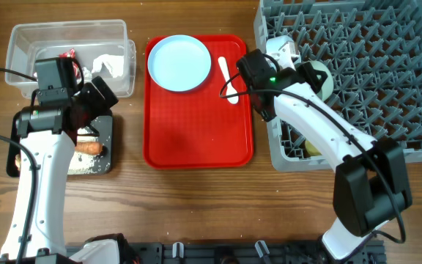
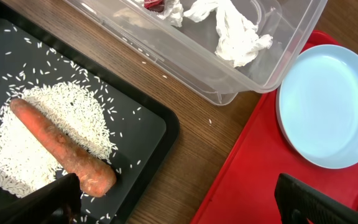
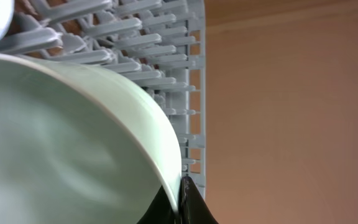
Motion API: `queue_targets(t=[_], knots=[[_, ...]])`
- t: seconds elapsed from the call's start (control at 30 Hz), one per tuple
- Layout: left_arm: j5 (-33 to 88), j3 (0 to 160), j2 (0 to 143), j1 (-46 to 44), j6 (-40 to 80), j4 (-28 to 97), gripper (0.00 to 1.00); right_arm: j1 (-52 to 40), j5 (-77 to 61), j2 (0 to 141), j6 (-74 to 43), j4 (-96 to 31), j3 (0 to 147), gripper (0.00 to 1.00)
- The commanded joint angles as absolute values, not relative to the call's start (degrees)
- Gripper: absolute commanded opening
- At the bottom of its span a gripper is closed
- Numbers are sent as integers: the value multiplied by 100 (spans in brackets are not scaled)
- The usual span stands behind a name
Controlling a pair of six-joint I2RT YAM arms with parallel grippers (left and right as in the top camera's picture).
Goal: Sort waste into correct bins and load items into the dishwasher rack
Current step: 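Move the right gripper to the light-blue plate and grasp its edge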
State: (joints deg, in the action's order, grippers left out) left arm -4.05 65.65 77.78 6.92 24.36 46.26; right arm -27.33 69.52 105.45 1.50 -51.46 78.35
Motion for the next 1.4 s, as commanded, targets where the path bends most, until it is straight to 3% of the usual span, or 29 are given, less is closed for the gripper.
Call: queue_targets(t=[0.0, 0.03, 0.1, 0.23, 0.3, 0.67, 0.8, 0.87, 0.97, 1.03, 1.07, 1.1, 1.23, 1.37], knots=[[-480, 6681, 7673, 727, 2510, 4611, 100, -3026, 6208, 10652, 475, -5188, 7800, 9], [-480, 6681, 7673, 727, 2510, 4613, 100, -3131, 6208, 10652, 598, -5186, 7800, 20], [-480, 6681, 7673, 727, 2510, 4613, 100, -3352, 6208, 10650, 740, -5183, 7800, 29], [-480, 6681, 7673, 727, 2512, 4613, 100, -3798, 6211, 10650, 753, -5190, 7800, 59], [-480, 6681, 7673, 727, 2510, 4611, 100, -3979, 6211, 10650, 753, -5186, 7800, 69], [-480, 6681, 7673, 727, 2510, 4611, 100, -3865, 5872, 10355, 397, -4775, 8385, 76], [-480, 6681, 7673, 727, 2510, 4613, 100, -3865, 4132, 10079, 410, -4593, 8958, 76], [-480, 6681, 7673, 727, 2510, 4611, 100, -3865, 2591, 9979, 408, -4344, 9096, 77], [-480, 6681, 7673, 727, 2510, 4613, 100, -3865, -80, 9968, 403, -3627, 9098, 87], [-480, 6681, 7673, 727, 2512, 4611, 100, -3865, -1243, 10029, 279, -2884, 8986, 87], [-480, 6681, 7673, 727, 2510, 4613, 100, -3865, -1367, 10097, -167, -2427, 8923, 89], [-480, 6681, 7673, 727, 2510, 4613, 100, -3859, -1031, 10243, -816, -2102, 8919, 100], [-480, 6681, 7673, 727, 2510, 4611, 100, -3760, -106, 10792, -2018, -1710, 8919, 100], [-480, 6681, 7673, 727, 2510, 4611, 100, -3395, -60, 11618, -3164, -1739, 8919, 99]])
